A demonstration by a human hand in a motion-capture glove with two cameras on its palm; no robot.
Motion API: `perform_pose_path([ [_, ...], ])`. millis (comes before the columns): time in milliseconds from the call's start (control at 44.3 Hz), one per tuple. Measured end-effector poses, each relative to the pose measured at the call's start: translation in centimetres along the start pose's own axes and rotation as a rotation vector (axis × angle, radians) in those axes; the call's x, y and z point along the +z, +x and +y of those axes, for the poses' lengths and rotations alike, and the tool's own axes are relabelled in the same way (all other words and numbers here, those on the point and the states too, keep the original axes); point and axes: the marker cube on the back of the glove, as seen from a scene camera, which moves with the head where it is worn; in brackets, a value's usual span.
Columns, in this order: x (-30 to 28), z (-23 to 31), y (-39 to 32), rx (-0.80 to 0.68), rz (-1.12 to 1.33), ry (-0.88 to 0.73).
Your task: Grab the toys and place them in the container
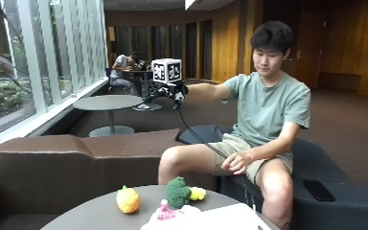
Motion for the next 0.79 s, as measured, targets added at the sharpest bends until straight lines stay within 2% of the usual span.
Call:
perform_pose_path([
  [316, -1.7, -2.9, -0.4, 0.029, 0.032, -0.028],
  [451, -0.4, -3.7, -0.3, 0.003, 0.039, -0.017],
  [654, 1.7, -8.0, -0.9, -0.010, 0.117, -0.028],
  [789, 2.3, -10.0, -1.1, -0.026, 0.076, -0.025],
])
